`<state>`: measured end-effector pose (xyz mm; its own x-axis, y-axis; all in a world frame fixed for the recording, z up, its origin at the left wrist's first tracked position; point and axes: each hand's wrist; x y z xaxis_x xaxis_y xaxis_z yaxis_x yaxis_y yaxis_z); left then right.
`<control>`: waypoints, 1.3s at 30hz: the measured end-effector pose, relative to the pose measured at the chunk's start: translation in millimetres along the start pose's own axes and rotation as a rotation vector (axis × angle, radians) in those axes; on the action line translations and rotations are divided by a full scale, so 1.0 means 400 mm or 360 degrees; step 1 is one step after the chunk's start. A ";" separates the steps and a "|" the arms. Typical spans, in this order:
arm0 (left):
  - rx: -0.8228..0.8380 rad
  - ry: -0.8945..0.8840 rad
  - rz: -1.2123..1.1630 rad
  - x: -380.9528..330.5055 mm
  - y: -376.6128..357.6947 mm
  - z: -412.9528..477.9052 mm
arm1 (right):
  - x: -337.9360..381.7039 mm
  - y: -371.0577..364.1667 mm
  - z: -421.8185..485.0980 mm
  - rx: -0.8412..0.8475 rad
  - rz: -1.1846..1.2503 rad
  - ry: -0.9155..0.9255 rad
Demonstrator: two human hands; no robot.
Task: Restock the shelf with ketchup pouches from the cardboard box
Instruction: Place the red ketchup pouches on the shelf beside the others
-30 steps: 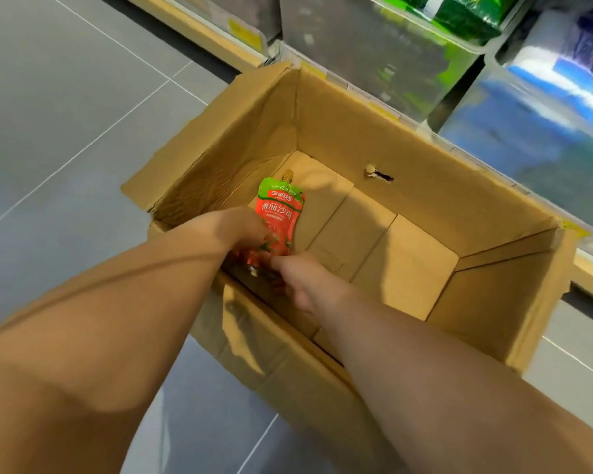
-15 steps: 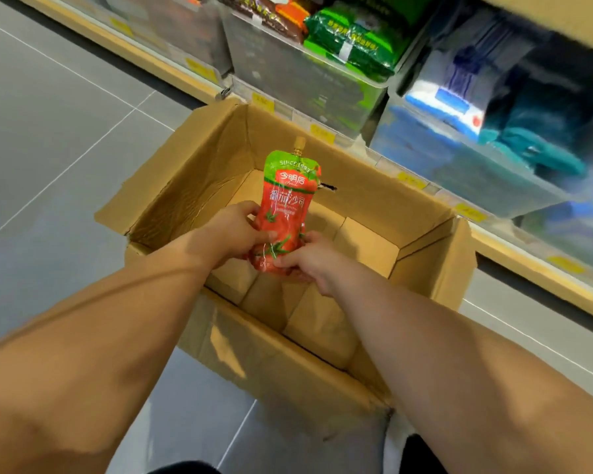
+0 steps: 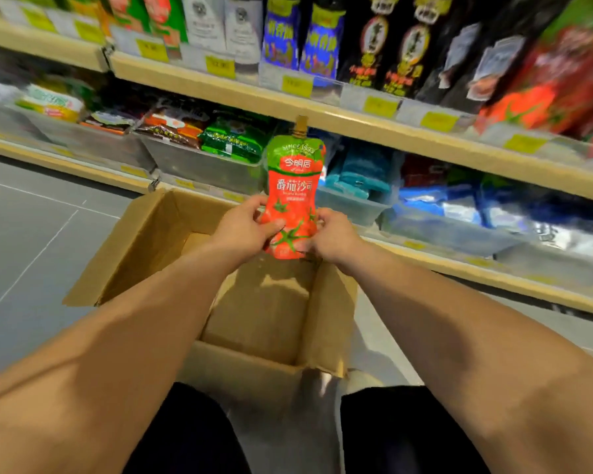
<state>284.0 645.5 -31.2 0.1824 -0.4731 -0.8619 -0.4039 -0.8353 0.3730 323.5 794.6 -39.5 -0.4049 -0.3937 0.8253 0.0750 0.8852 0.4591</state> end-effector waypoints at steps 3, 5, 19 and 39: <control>-0.0022 -0.0201 0.0092 -0.109 -0.054 -0.019 | 0.020 0.112 -0.041 -0.0193 0.0056 0.0079; -0.0045 -0.0322 0.0183 -0.178 -0.092 -0.032 | 0.025 0.181 -0.068 -0.0340 0.0053 0.0119; -0.0111 -0.0957 0.0354 -0.595 -0.466 -0.014 | -0.014 0.677 -0.160 -0.1259 -0.0097 0.0309; -0.0212 -0.0996 0.0373 -0.768 -0.807 0.140 | -0.171 0.986 -0.023 -0.1535 -0.0050 0.0154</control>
<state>307.9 1076.0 93.9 -0.4655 -0.4284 -0.7744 -0.2482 -0.7767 0.5789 389.3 1168.4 88.2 -0.3463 -0.4706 0.8116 0.7980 0.3070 0.5185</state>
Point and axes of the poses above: each hand's wrist, its own z-axis towards the middle knuckle, its own y-axis out of the back of the hand, x = y × z, and after that the axes turned 6 degrees about y, right-handed
